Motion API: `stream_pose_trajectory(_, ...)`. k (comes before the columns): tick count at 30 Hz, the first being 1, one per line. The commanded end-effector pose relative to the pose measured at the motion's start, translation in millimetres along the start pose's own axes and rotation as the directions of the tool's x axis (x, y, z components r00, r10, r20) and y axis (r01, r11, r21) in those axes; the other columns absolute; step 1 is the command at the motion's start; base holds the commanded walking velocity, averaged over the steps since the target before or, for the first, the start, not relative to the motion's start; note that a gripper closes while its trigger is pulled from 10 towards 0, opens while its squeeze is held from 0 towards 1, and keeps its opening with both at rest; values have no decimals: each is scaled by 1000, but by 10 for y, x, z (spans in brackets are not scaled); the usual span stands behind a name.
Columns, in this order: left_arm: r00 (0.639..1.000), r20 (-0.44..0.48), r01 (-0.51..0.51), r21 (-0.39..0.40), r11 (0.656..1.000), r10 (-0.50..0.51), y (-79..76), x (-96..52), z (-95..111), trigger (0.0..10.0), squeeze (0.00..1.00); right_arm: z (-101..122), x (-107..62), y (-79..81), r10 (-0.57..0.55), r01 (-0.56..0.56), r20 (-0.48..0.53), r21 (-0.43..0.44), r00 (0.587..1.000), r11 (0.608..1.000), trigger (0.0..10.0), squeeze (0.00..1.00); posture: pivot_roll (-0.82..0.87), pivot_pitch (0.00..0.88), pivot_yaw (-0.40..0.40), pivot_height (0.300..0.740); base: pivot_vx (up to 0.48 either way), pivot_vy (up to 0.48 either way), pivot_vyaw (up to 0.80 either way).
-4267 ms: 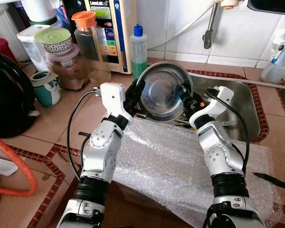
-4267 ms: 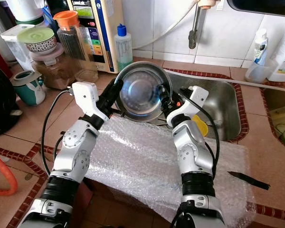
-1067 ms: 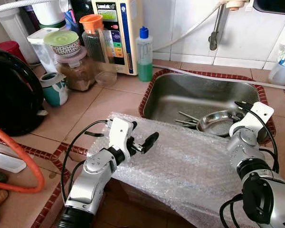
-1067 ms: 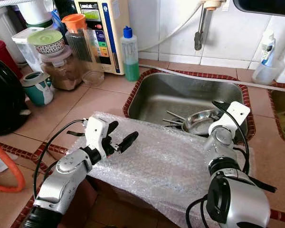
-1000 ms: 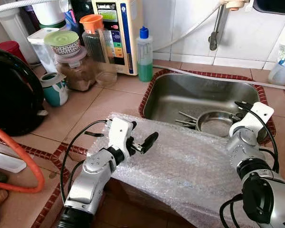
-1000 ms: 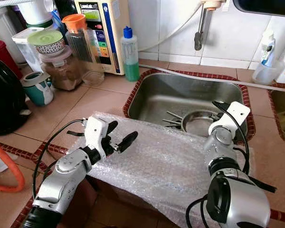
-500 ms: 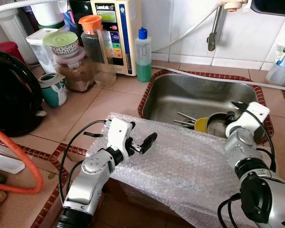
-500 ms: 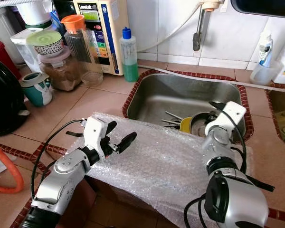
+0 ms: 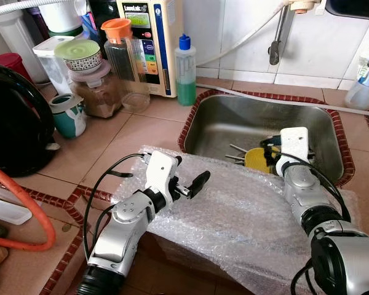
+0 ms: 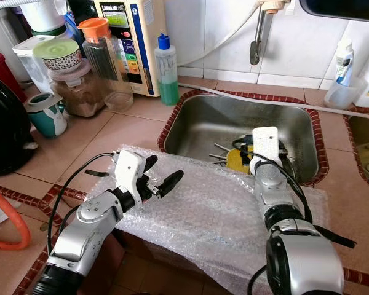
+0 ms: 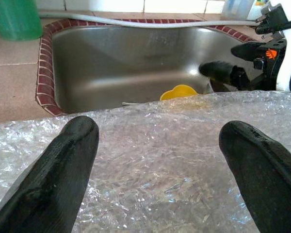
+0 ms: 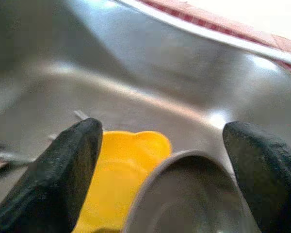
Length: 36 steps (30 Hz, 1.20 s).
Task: Kitchen organization
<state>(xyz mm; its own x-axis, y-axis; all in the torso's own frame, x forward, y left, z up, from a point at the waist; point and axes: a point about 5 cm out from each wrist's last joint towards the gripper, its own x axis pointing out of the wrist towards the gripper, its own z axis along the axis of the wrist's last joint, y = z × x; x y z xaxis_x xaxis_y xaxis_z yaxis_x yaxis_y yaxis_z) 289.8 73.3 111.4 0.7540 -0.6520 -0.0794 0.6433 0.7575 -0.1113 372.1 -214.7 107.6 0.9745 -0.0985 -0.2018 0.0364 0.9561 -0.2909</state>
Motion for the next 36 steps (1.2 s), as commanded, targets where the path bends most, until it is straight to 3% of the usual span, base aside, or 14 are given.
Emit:
stream_pose_trajectory(1,1000,-3,-23,20,1000,23,21,-10,-7,10000,1000,-21,9,79,108,-107,-50,26,993,994,10000,1000,127,18,68,740,0,0,0)
stream_pose_trajectory(6,999,7,-43,20,999,43,7,-20,-22,10000,1000,125,27,41,130,-130,41,-17,991,991,10000,984,124,23,48,740,0,0,0)
stream_pose_trajectory(7,999,9,-48,20,999,48,6,-21,-25,10000,835,183,33,24,123,-121,76,-26,990,992,10000,984,123,25,46,740,0,0,0)
stream_pose_trajectory(8,998,13,-58,18,998,58,3,-20,-31,10000,0,259,40,-10,106,-106,120,-6,987,994,10000,890,119,30,36,740,0,0,0)
stream_pose_trajectory(9,997,17,-70,11,998,70,-9,-19,-42,10000,0,322,46,-55,81,-86,155,29,985,996,10000,800,114,33,27,740,0,0,0)
stream_pose_trajectory(10,997,18,-72,8,997,72,-12,-18,-45,10000,0,341,47,-68,72,-79,165,38,984,996,10000,800,114,33,27,740,0,0,0)
stream_pose_trajectory(11,997,19,-76,6,997,76,-16,-15,-49,10000,0,363,48,-83,59,-70,177,55,982,996,10000,604,112,35,24,740,0,0,0)
stream_pose_trajectory(12,996,20,-86,2,996,86,-27,-8,-60,10000,0,409,50,-128,21,-40,202,94,979,995,10000,0,107,38,19,740,0,0,0)
stream_pose_trajectory(17,997,13,-79,-4,997,79,-82,5,-87,10000,0,494,60,-144,-26,-35,236,253,971,967,10000,0,102,42,23,740,0,0,0)
stream_pose_trajectory(22,997,12,-80,2,997,80,-59,3,-75,10000,0,489,54,-219,-118,47,225,298,967,953,10000,0,106,39,41,740,0,0,0)
stream_pose_trajectory(26,997,13,-71,23,997,71,-33,-4,-38,10000,0,425,16,-389,-258,182,198,335,946,925,10000,0,110,40,66,740,0,0,0)
stream_pose_trajectory(36,997,17,-70,56,996,69,30,-19,7,10000,0,371,-69,-410,-272,200,272,266,923,943,10000,0,93,42,116,740,0,0,0)
